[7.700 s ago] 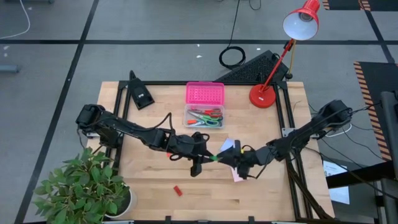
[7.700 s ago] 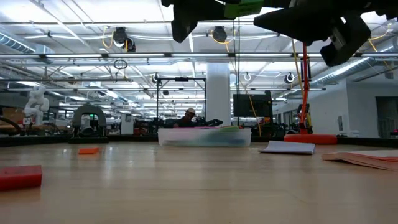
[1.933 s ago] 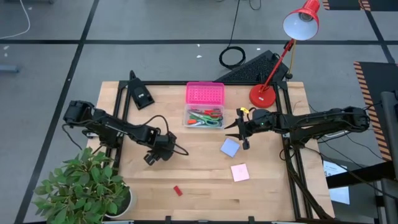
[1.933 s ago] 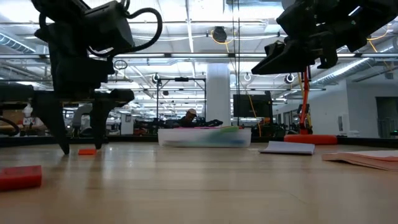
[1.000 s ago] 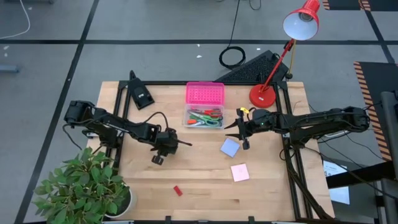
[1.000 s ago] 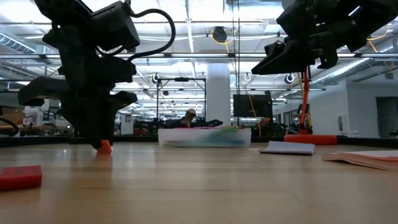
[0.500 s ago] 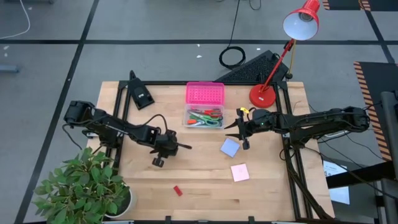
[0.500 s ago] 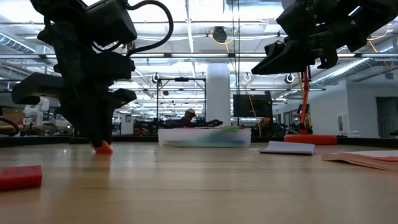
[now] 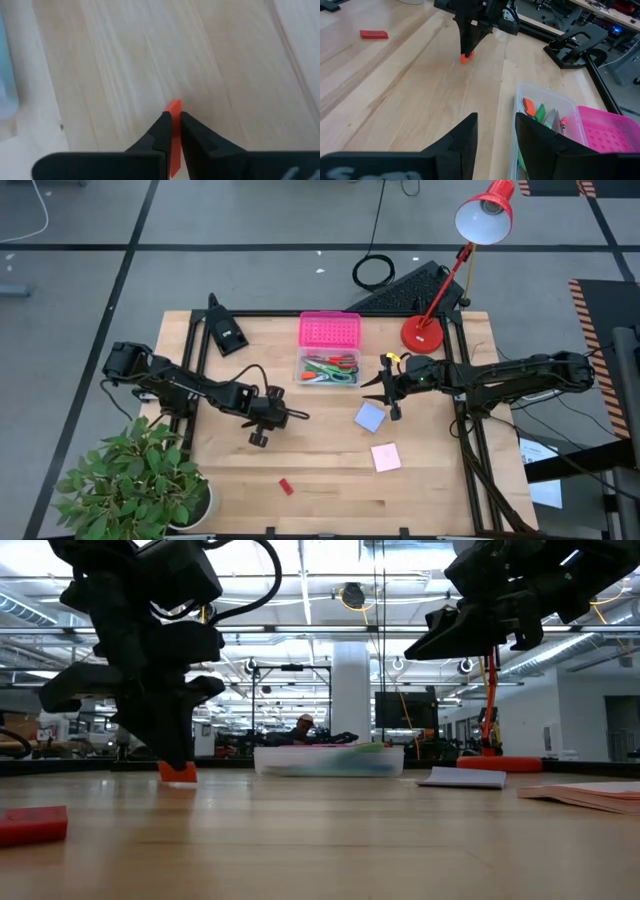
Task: Pack school essentials
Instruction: Put the orange eraser into the supply box
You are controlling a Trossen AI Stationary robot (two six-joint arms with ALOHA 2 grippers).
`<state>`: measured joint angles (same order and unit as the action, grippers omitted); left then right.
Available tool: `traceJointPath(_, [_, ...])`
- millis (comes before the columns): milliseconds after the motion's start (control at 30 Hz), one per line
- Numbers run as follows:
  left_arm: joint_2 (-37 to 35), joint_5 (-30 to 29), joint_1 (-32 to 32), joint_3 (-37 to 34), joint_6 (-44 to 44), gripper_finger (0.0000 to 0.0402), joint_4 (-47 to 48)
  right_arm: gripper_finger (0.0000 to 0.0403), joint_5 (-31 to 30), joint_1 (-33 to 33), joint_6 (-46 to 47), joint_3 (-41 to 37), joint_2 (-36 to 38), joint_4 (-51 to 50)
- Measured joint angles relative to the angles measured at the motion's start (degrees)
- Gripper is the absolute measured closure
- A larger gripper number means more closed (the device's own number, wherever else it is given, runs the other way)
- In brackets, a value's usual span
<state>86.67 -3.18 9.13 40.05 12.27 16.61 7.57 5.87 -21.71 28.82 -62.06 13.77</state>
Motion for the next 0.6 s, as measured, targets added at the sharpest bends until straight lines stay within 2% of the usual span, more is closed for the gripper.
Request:
traceJointPath(200, [-0.5, -0.4, 0.0, 0.2, -0.5, 0.0389, -0.5, 0.0277, 0.0, 0.0, 0.0, 0.0, 0.0, 0.0])
traceJointPath(400, [-1.0, -7.3, -0.6, 3.6, 0.7, 0.0384, -0.6, 0.0277, 0.0, 0.0, -0.2, 0.0, 0.0, 0.1])
traceJointPath(600, [-1.0, -12.7, -4.9, 9.6, 2.4, 0.0373, -0.7, 0.0277, 0.0, 0.0, -0.4, 0.0, 0.0, 0.1])
